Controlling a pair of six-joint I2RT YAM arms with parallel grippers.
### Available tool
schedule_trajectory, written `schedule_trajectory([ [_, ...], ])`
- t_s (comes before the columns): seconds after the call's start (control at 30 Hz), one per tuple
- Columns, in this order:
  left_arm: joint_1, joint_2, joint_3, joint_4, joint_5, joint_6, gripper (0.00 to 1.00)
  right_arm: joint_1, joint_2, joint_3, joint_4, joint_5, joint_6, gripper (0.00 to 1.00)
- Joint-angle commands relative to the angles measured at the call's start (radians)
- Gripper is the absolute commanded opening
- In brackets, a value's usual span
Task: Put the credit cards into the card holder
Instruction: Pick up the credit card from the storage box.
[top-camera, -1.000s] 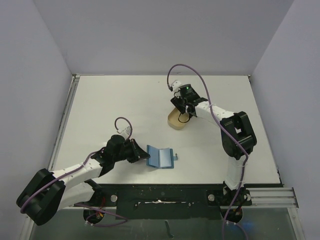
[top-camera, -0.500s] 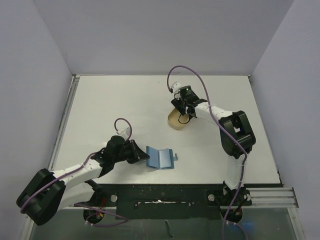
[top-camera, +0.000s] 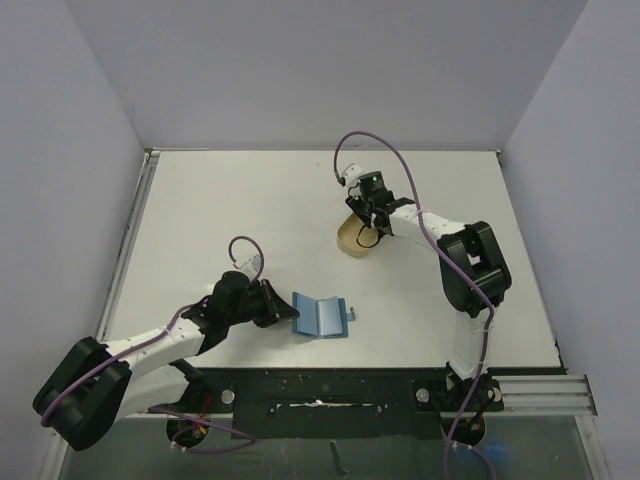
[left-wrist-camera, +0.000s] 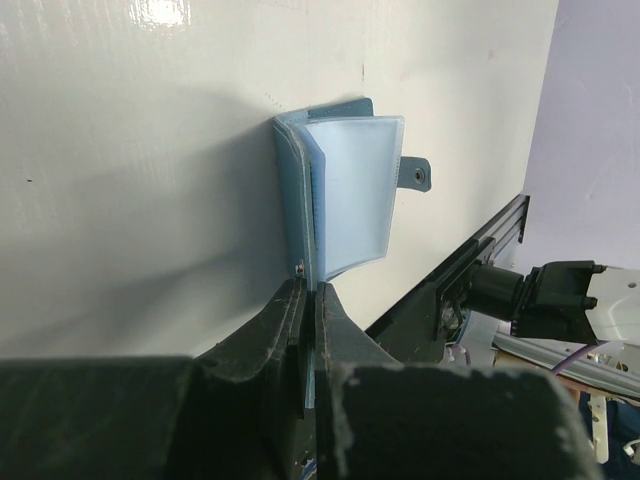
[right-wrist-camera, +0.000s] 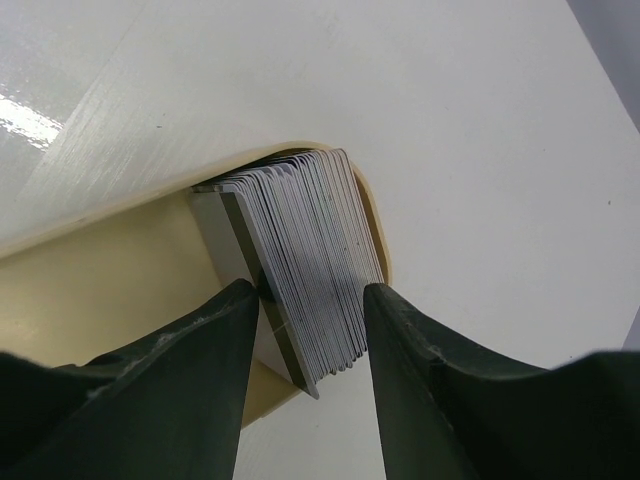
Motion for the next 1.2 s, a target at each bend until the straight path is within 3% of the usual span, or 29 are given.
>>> schedule_trajectory([
  [0.0,0.006,-0.002,0.007,0.061,-0.005,-0.002,0.00,-0.009,-0.028,0.003,0.057,0.030,-0.019,0.45],
  [1.17,0.006,-0.013,0.000,0.062,0.003,-0.010,0.00,-0.006,-0.057,0.069,-0.016,0.011,-0.013,0.24],
])
